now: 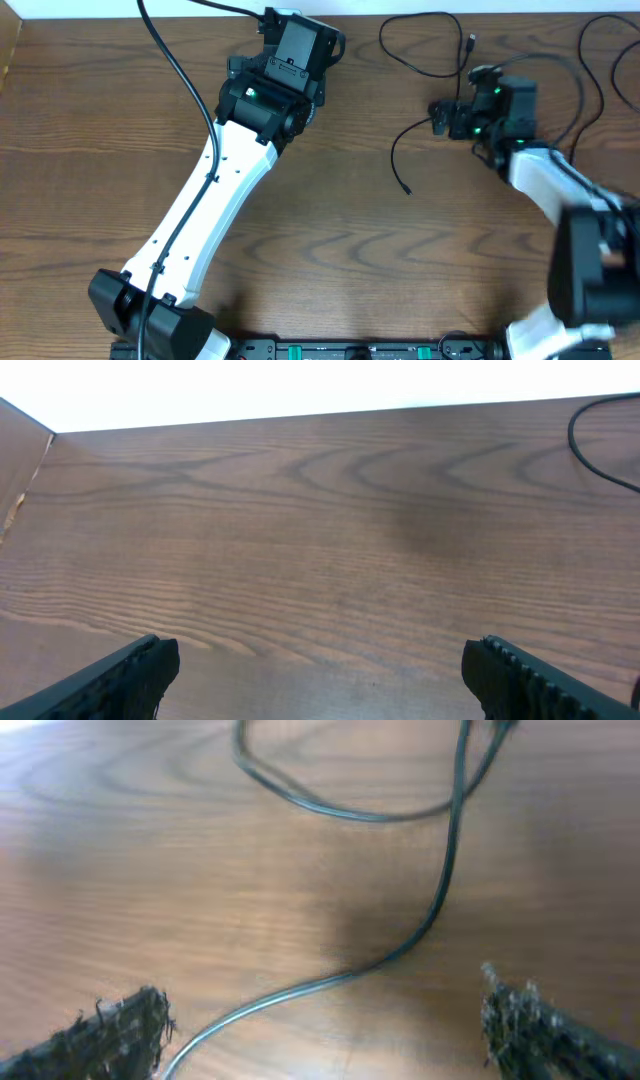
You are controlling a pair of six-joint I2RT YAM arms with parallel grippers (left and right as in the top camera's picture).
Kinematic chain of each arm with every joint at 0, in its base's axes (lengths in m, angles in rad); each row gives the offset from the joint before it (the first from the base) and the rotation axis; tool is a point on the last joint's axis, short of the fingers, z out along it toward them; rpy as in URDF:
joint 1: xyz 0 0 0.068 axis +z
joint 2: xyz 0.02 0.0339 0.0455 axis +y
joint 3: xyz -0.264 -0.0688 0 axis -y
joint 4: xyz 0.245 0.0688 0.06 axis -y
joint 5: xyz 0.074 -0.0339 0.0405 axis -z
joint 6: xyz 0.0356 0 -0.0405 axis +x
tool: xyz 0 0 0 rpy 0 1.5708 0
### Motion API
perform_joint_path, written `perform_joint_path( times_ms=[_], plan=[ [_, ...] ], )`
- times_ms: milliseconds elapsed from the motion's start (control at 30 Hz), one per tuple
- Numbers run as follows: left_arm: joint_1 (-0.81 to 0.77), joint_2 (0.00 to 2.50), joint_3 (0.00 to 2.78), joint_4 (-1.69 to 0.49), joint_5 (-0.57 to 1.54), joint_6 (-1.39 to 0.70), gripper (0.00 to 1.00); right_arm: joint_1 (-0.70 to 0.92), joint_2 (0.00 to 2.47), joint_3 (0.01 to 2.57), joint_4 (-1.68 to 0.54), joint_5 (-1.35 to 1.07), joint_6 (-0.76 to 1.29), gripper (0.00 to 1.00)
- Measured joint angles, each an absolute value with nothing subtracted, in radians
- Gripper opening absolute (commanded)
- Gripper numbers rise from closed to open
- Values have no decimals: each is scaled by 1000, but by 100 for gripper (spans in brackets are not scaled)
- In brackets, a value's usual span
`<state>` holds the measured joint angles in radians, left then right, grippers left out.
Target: Untangle cables
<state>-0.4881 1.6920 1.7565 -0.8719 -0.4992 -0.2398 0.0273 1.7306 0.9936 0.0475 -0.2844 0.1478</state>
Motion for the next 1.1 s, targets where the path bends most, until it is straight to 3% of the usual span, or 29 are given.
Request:
perform_joint_path(
  times_ms=[167,367,1100],
  plan=[
    [-488,1692,1757,-872,-499,-240,95,28,1477,997,-195,-304,153,99],
    [-488,1692,1757,-871,-499,-240,95,28,1327,997,-278,-316,153,99],
    [-488,1692,1757,-871,-499,-240,95,28,1307,997,-288,-319,153,99]
  ],
)
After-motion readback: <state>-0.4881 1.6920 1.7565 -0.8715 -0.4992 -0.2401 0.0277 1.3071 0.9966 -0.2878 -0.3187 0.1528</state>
